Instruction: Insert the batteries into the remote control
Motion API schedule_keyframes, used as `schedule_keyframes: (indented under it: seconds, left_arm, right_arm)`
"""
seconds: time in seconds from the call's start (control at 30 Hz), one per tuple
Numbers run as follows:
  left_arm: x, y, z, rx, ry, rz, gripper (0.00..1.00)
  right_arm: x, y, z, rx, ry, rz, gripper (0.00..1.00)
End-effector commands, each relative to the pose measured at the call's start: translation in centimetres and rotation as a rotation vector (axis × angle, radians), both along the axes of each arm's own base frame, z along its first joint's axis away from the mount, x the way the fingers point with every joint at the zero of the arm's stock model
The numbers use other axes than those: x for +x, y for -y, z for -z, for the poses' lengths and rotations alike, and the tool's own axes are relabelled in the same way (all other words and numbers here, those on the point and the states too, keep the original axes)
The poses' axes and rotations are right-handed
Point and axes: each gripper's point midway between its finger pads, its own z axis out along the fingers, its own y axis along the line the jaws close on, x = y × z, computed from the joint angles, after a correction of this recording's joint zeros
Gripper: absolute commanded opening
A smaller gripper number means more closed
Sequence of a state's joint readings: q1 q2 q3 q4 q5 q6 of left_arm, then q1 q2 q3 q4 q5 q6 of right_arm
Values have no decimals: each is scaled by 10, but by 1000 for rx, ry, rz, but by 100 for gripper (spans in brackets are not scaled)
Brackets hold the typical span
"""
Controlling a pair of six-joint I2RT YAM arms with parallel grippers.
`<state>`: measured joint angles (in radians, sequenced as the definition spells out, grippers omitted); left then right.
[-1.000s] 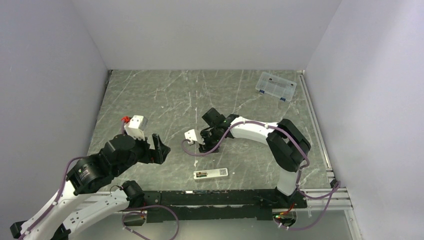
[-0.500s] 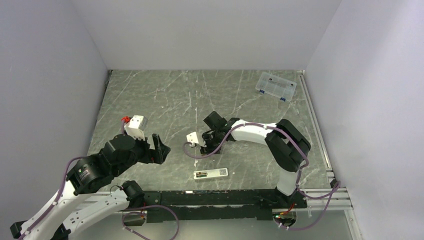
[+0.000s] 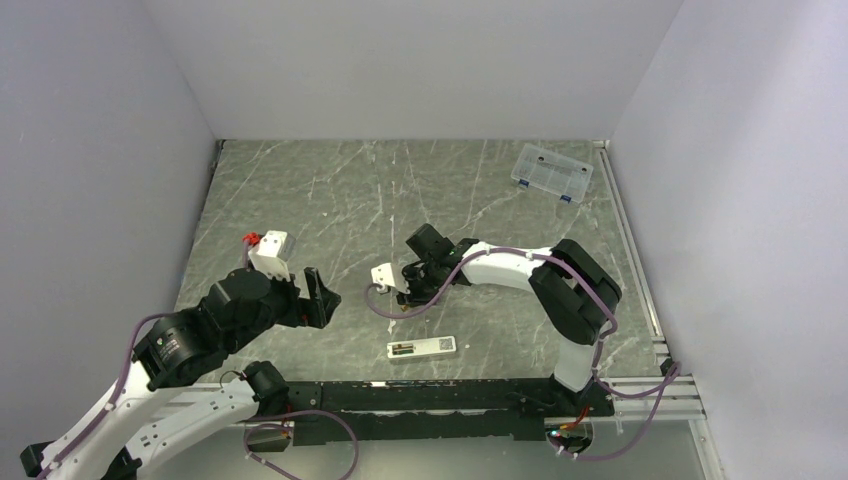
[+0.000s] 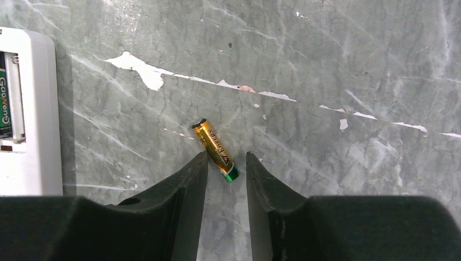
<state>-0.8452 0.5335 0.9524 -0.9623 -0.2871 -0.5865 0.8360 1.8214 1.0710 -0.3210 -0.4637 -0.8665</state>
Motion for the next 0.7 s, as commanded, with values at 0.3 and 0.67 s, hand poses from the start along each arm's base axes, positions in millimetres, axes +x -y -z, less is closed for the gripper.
schedule_keyframes:
  seconds: [0.3, 0.67]
  left_arm:
    - [4, 1, -9, -19, 43, 0, 99]
    - [4, 3, -6, -15, 30, 4, 99]
  right_arm:
    - [-25, 17, 21, -69, -110, 39, 15]
    - [-30, 12, -2, -11, -52, 110, 0]
